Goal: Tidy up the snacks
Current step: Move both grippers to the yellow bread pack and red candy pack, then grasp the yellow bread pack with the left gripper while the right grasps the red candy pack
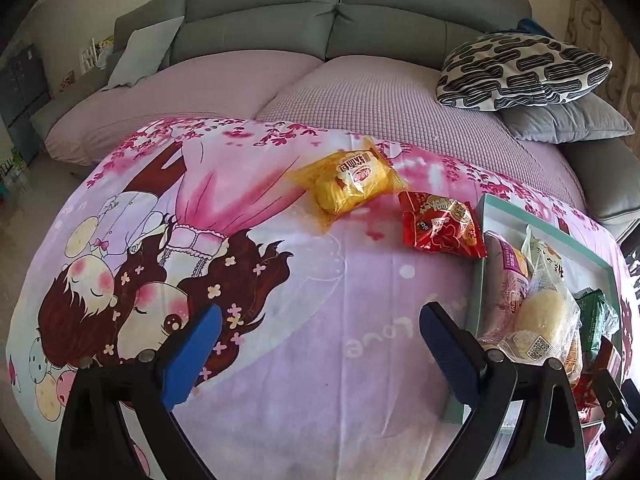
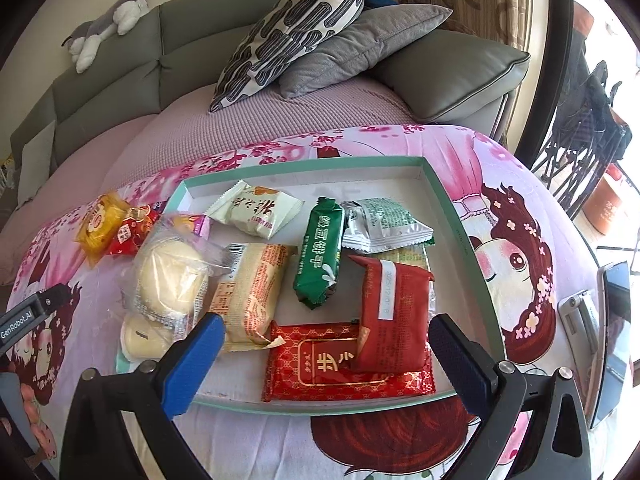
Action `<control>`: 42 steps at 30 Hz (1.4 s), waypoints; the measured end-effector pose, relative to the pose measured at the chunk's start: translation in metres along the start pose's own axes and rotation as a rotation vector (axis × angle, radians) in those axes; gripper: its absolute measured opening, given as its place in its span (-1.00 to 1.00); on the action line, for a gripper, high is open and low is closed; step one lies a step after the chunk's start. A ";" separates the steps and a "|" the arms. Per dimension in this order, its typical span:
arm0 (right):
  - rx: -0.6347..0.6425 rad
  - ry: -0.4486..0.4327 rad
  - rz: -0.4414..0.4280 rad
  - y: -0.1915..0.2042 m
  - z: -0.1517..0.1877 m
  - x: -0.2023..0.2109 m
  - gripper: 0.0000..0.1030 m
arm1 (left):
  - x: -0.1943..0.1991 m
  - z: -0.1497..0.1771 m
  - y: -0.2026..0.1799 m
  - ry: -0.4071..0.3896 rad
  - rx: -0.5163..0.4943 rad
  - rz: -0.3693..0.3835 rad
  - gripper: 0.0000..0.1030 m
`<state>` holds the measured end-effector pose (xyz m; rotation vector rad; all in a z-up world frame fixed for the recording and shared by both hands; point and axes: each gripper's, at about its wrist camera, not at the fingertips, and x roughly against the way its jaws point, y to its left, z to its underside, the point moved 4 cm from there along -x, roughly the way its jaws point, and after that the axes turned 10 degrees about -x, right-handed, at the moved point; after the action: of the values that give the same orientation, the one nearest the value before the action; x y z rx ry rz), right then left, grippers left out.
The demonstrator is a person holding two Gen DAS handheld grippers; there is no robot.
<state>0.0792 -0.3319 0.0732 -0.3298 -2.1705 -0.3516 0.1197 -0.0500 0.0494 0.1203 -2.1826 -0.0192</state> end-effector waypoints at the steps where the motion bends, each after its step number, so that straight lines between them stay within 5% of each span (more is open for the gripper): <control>1: 0.003 0.001 -0.009 0.005 0.001 0.001 1.00 | 0.000 0.000 0.001 -0.001 0.000 -0.001 0.93; 25: 0.190 -0.026 -0.151 0.125 0.014 -0.002 1.00 | -0.014 -0.019 0.053 0.015 0.056 -0.007 0.93; 42: 0.267 0.090 -0.213 0.197 -0.048 -0.058 0.98 | -0.067 -0.101 0.035 0.078 -0.252 0.111 0.93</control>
<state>0.2180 -0.1736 0.0791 0.0657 -2.1360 -0.1862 0.2376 -0.0058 0.0553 -0.1410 -2.0868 -0.2223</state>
